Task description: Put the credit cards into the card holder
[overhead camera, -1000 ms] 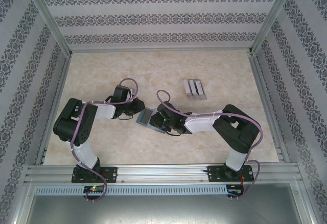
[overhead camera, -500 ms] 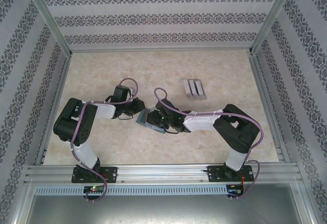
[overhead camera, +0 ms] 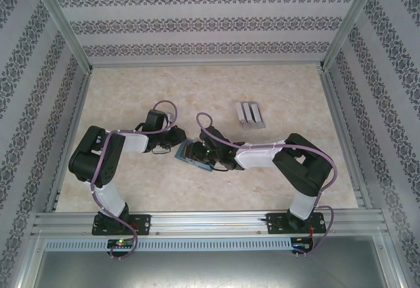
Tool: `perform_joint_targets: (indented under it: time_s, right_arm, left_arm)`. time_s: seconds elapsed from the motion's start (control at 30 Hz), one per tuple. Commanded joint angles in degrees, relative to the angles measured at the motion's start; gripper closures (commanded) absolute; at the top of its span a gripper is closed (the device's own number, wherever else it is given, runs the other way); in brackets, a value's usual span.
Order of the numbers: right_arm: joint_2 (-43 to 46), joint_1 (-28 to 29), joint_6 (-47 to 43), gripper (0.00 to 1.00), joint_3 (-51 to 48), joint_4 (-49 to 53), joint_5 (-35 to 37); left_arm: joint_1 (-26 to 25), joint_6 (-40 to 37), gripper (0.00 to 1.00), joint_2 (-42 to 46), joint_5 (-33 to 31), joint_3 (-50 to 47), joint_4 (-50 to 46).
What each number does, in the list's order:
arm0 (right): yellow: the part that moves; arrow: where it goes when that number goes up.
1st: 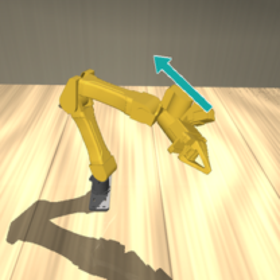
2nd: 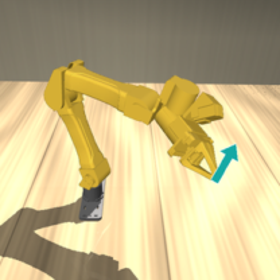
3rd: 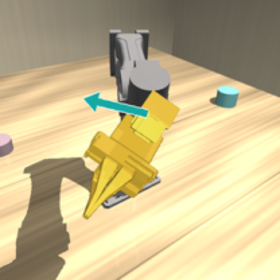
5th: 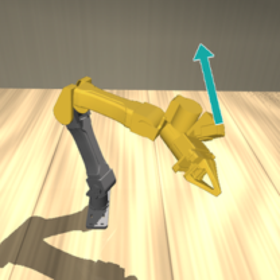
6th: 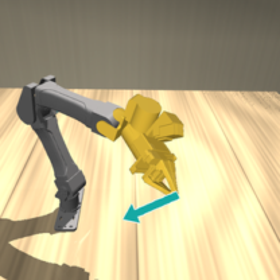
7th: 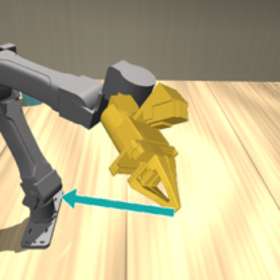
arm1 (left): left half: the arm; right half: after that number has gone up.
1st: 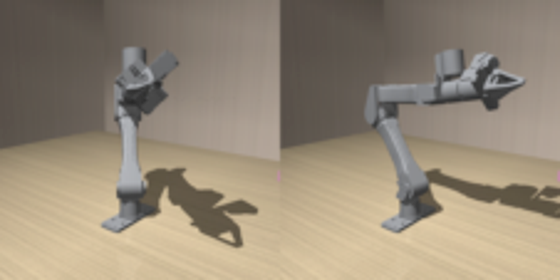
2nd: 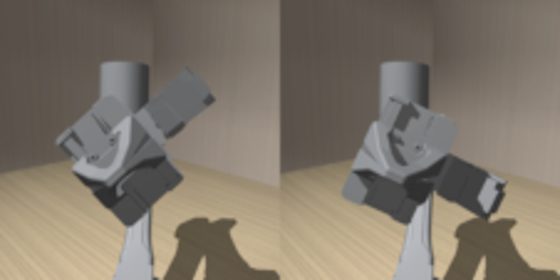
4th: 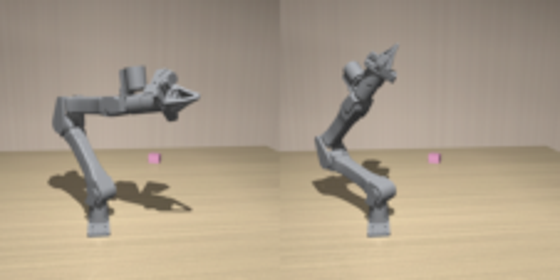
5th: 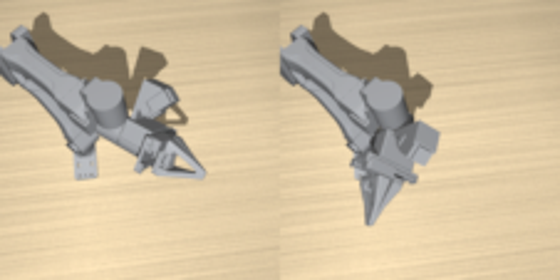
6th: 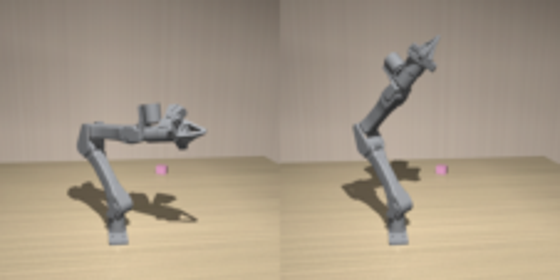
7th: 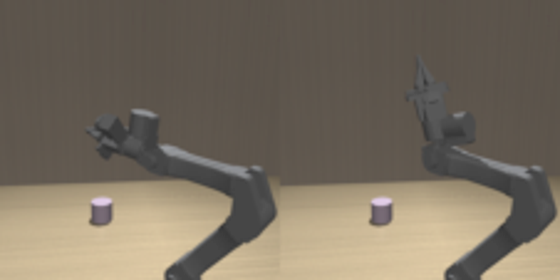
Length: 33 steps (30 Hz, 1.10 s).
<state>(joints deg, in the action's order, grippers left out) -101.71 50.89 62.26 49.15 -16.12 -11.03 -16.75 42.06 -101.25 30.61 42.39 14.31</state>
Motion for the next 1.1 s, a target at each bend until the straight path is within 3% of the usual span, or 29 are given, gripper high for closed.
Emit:
perform_joint_targets:
  time_s: [0.0,0.2,0.5,0.6,0.83,1.07]
  right_arm:
    - [-0.3,0.6,-3.1,0.59,0.4,-5.2,-1.9]
    - [-1.1,0.3,-2.3,0.58,-0.7,-10.5,-3.3]
    - [0.5,-0.6,-3.4,0.60,-2.3,-13.1,-3.5]
    - [3.6,-2.4,-4.0,0.60,-4.3,-11.9,-2.3]
    - [15.7,-9.8,-12.5,0.58,-6.7,5.8,5.6]
    - [21.0,-14.8,-29.7,0.50,2.4,30.7,21.2]
  left_arm:
    - [-0.5,-0.6,0.83,-3.5,-2.2,-1.3,-4.7]
    - [0.3,-0.6,0.81,-1.9,-2.0,-1.9,-4.2]
    - [2.0,1.0,0.55,1.8,-1.7,-4.8,-1.9]
    - [1.9,0.2,0.51,2.4,-0.6,-4.7,-1.7]
    - [1.8,-1.5,0.46,1.2,3.6,-4.2,-0.3]
    - [1.2,-5.3,0.47,0.4,1.2,-1.0,-8.1]
